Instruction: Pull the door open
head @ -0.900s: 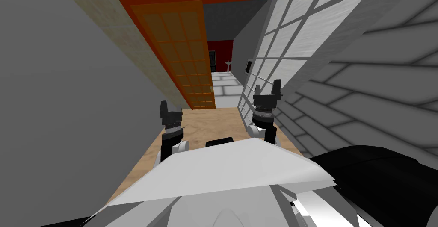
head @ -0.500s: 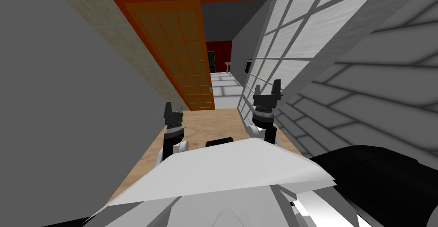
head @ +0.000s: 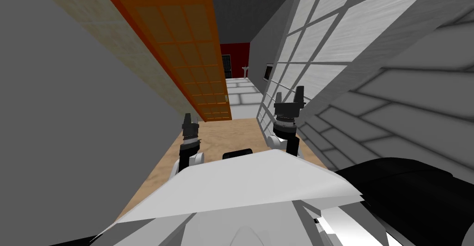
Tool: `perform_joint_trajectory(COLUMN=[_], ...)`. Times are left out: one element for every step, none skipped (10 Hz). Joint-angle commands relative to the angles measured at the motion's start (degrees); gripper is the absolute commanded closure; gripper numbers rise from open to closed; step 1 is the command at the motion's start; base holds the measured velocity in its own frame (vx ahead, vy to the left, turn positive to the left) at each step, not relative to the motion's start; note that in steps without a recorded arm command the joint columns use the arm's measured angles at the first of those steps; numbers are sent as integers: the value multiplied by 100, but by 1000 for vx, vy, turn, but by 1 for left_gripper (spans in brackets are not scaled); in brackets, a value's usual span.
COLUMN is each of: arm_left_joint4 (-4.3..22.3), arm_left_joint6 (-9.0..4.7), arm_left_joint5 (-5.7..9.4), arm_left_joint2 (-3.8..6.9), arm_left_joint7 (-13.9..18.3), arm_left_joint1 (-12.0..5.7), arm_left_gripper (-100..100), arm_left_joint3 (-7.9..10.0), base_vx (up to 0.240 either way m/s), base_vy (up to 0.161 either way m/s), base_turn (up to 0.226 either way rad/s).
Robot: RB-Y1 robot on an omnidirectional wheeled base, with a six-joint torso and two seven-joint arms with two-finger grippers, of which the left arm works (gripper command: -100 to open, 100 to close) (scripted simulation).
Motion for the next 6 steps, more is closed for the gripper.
perform_joint_trajectory(arm_left_joint4=[218,299,469,562,656,843], arm_left_joint6=[-68,-94,-148,-177,-207,-267], arm_left_joint5=[-53,-71,-109,-130,-151,-193], arm_left_joint2=[40,56,86,100,114,141], arm_left_joint7=[-223,-300,-462,-551,-640,-818], arm_left_joint1=[-62,-84,-132,-157,-183,-235], arm_left_gripper=[-100,-100,-100,-100,-100,-100], arm_left_joint3=[63,88,141,170,199,257], base_vx=[131,131,130,133,115,134], base_vy=[-27,-29,-31,-22,-16,-36], base_turn=[-45,-32,-46,-37,-32,-53])
